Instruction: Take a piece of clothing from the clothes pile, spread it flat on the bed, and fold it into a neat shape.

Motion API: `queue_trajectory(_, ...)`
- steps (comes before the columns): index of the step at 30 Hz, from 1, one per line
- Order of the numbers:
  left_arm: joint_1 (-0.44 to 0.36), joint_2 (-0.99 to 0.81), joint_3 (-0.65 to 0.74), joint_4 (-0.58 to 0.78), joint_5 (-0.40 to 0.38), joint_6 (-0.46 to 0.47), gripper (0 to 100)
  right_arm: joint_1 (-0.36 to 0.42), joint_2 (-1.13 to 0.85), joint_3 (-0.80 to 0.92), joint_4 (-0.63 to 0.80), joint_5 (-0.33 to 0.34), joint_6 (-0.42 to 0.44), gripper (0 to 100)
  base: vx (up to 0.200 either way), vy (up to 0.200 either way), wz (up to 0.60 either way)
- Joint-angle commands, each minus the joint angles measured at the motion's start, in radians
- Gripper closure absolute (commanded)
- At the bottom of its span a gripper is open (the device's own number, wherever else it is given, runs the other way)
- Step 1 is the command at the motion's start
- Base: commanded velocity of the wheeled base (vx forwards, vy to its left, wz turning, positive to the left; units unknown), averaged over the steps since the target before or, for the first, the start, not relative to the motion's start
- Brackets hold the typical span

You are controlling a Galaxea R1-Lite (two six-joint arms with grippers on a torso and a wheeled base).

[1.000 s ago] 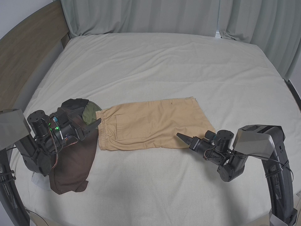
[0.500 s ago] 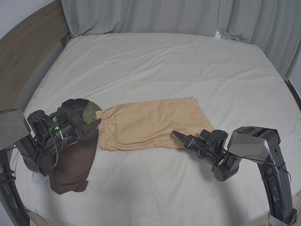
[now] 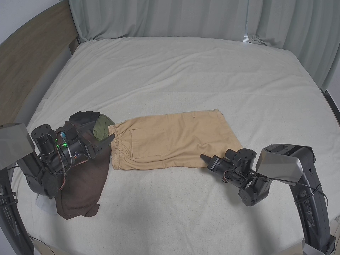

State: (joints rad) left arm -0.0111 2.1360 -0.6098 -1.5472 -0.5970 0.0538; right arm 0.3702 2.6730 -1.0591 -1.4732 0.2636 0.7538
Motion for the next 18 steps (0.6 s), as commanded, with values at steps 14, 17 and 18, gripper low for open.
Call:
queue_trajectory(14, -0.007, 0.015, 0.008, -0.001, -0.001, -0.002, 0, 0.001, -0.097, 0.188, -0.019, 0.0, -0.028, 100, 0.0, 0.0, 0.0)
queue_trajectory(17, -0.01, 0.018, 0.01, -0.001, -0.001, -0.002, 0, 0.001, -0.111, 0.225, -0.022, 0.0, -0.03, 100, 0.0, 0.0, 0.0)
queue_trajectory(18, -0.012, 0.018, 0.01, -0.001, -0.001, -0.002, 0, 0.003, -0.122, 0.245, -0.022, 0.0, -0.033, 100, 0.0, 0.0, 0.0)
